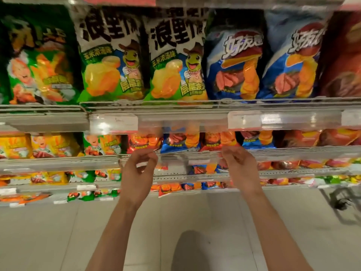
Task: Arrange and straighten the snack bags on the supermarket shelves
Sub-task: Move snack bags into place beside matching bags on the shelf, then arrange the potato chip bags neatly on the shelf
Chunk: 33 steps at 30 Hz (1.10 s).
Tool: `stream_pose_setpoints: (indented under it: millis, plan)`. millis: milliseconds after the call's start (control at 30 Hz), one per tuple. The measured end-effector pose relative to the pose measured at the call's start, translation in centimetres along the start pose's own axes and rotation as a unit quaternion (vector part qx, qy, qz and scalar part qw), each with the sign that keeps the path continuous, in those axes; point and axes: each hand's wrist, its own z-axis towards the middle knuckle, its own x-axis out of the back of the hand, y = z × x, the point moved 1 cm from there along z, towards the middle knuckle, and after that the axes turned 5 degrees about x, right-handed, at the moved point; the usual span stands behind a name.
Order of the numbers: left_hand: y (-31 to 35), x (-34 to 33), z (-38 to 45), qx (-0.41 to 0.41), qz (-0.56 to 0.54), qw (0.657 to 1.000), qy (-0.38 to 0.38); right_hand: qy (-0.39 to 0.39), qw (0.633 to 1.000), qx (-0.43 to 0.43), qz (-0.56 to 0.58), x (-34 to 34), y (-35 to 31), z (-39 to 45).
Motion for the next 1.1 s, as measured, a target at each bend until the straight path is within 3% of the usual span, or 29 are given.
stream_pose_setpoints:
  millis: [100,200,300,467,633,867,1100]
  plan:
    - [-4.6,-3.1,4.5,-0.063,0.070,0.996,0.011,0.018,0.985,0.096,-0.145,-1.4,4.0,4.8]
    - [-7.8,-5.5,9.7,-0.161,0.180,0.970,0.034,0.049,0.920,0.224,-0.318,-3.3,7.3,9.8]
    - [-9.3,-7.4,13.6,-0.216,0.284,0.931,0.071,0.079,0.880,0.262,-0.389,-5.2,10.3,13.3]
    - [-9.1,-9.3,14.3,-0.310,0.350,0.869,0.164,0.155,0.851,0.321,-0.386,-6.7,12.2,14.5]
    - [-10.2,-9.4,14.8,-0.343,0.338,0.861,0.162,0.215,0.831,0.374,-0.352,-7.3,12.9,14.5]
    - [-10.7,-9.6,15.3,-0.359,0.348,0.847,0.180,0.225,0.817,0.385,-0.364,-7.3,13.4,14.9]
    - [-10.8,-9.5,15.3,-0.341,0.366,0.847,0.177,0.204,0.838,0.399,-0.311,-6.5,12.9,14.2]
